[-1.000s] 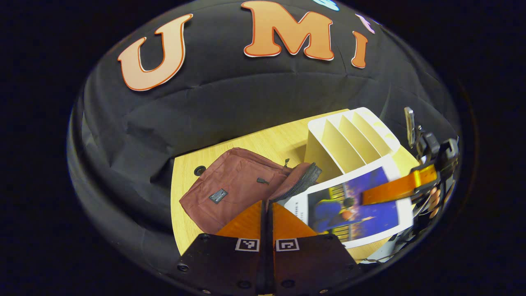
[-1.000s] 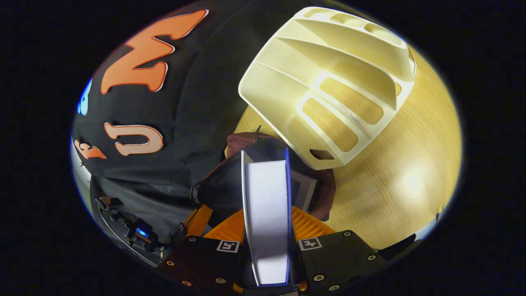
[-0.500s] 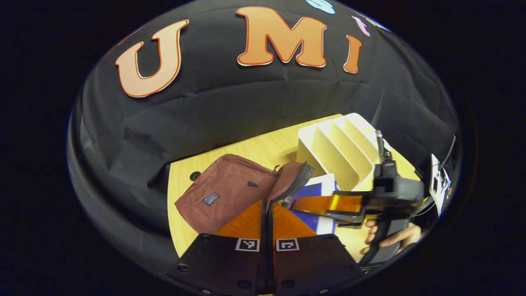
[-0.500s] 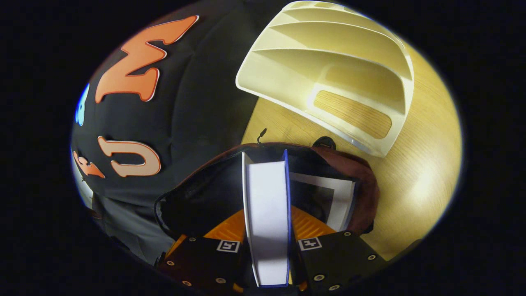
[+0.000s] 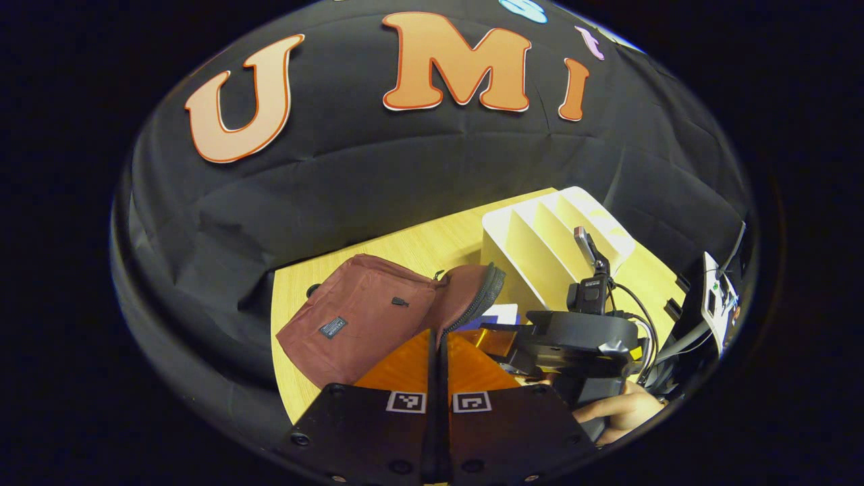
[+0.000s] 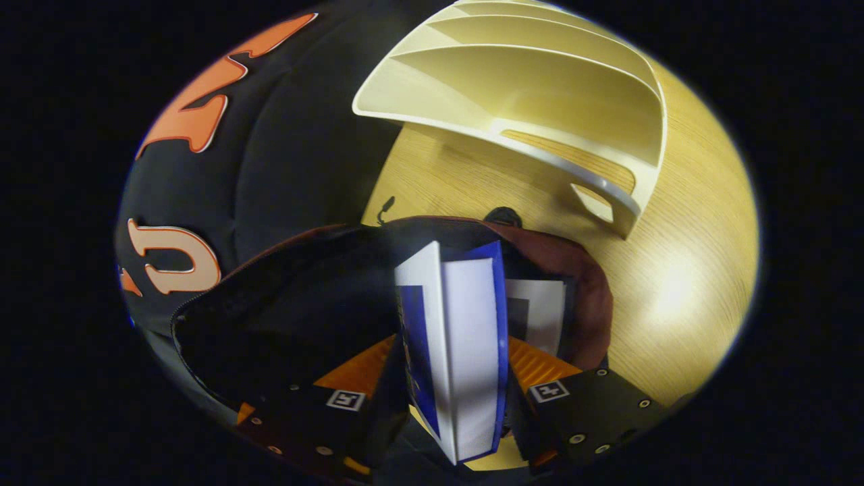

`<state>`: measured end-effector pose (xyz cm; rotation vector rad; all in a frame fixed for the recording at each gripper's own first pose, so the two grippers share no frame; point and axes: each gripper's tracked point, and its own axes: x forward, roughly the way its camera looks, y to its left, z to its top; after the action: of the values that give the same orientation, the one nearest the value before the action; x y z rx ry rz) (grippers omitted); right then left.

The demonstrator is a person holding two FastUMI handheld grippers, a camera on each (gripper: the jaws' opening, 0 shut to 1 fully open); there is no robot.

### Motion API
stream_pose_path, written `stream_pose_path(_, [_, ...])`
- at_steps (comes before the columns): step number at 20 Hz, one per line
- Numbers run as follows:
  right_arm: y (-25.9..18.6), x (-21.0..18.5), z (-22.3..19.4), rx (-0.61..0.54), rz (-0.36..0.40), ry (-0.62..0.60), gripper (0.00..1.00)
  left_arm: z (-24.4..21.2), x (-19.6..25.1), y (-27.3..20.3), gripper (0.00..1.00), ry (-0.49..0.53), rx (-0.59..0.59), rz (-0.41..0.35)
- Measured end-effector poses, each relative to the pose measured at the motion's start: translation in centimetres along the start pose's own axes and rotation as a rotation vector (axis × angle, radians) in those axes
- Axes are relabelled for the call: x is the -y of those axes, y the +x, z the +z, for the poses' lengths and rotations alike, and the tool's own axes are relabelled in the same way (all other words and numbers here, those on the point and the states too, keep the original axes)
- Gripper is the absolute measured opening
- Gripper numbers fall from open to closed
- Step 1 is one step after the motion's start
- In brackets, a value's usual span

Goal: Open the schoolbag, grab two books from the bookshelf and put them into the schoolbag.

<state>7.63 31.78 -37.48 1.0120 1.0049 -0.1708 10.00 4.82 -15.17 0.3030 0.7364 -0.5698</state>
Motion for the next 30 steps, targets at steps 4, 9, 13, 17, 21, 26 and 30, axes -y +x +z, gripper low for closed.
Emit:
stream_pose_path(4, [-1.1, 1.9, -0.1, -0.021, -0.057, -0.024, 0.98, -0.4, 0.0, 0.3, 0.01, 0.003, -0.008, 0.001])
stream_pose_path(9, [-3.2, 3.8, 1.8, 0.013, -0.067, -0.011, 0.98, -1.5, -0.2, -0.5, 0.00, 0.007, -0.019, 0.012])
stream_pose_path(13, [-6.2, 5.6, 4.1, 0.042, -0.055, -0.063, 0.98, -2.5, 0.0, -0.7, 0.00, -0.016, -0.028, 0.013])
stream_pose_path(17, [-9.6, 9.0, 7.3, 0.077, -0.077, -0.099, 0.98, -3.6, 1.1, -1.1, 0.07, -0.043, -0.042, -0.017])
stream_pose_path(21, [-12.5, 11.6, 9.6, 0.100, -0.113, -0.156, 0.98, -4.4, 1.8, -1.4, 0.78, 0.013, -0.040, 0.010])
stream_pose_path(26, [-14.8, 13.8, 11.8, 0.104, -0.164, -0.277, 0.98, -4.8, 5.2, -0.4, 0.99, -0.034, -0.031, 0.008])
stream_pose_path(30, [-17.0, 13.9, 15.3, 0.180, -0.163, -0.454, 0.98, -2.9, 7.1, 0.4, 0.99, -0.112, 0.043, 0.052])
